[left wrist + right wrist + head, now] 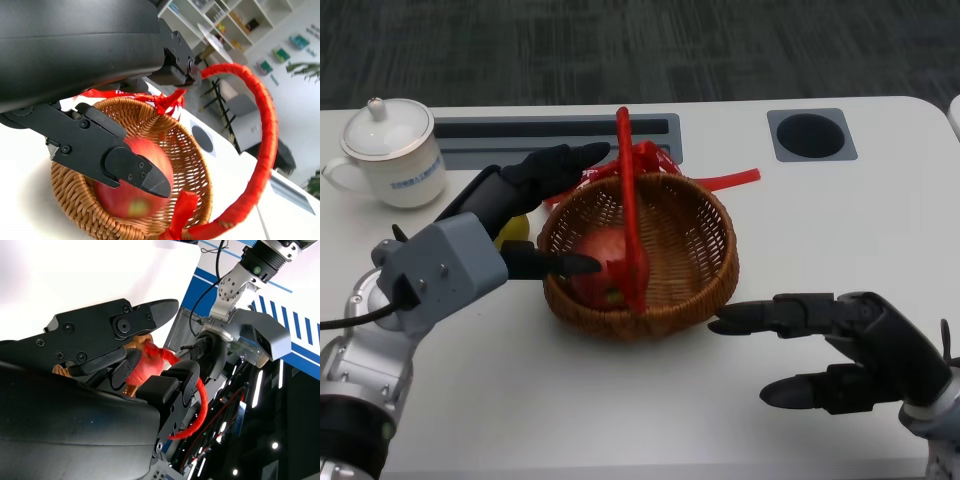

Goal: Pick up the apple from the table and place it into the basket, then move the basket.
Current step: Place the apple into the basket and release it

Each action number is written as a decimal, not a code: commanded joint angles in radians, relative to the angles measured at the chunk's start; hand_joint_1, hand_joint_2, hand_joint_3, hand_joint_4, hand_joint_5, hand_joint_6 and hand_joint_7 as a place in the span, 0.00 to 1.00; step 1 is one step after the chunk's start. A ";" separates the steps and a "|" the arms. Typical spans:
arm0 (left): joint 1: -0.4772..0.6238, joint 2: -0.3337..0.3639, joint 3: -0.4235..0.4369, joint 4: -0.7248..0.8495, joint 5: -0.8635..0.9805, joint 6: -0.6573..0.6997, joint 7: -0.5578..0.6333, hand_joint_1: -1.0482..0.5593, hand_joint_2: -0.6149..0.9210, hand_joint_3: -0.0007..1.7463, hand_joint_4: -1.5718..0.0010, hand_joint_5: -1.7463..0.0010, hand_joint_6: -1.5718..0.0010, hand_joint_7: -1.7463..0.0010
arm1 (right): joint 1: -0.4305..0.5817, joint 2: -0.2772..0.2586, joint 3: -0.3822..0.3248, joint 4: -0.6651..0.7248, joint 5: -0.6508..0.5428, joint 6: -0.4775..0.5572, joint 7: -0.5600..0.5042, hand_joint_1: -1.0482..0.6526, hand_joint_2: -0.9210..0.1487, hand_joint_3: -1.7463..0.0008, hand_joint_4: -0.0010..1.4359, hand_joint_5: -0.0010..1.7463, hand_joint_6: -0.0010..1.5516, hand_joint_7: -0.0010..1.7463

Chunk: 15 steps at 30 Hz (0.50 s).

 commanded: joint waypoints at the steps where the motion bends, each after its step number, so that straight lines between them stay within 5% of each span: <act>1: -0.011 0.039 -0.001 -0.036 -0.021 0.011 -0.064 0.23 0.93 0.00 0.98 1.00 0.90 1.00 | -0.034 -0.035 -0.015 -0.057 0.054 -0.001 0.021 0.30 0.00 1.00 0.56 0.00 0.43 0.00; 8: 0.029 0.080 0.027 -0.139 -0.058 0.047 -0.114 0.11 0.96 0.01 0.99 1.00 0.92 1.00 | -0.087 -0.069 -0.018 -0.158 0.125 0.059 0.069 0.32 0.02 1.00 0.55 0.00 0.43 0.00; 15: 0.108 0.104 0.050 -0.242 -0.096 0.051 -0.134 0.17 0.94 0.00 0.96 0.99 0.88 0.99 | -0.130 -0.089 -0.003 -0.236 0.116 0.092 0.096 0.35 0.04 1.00 0.52 0.00 0.41 0.00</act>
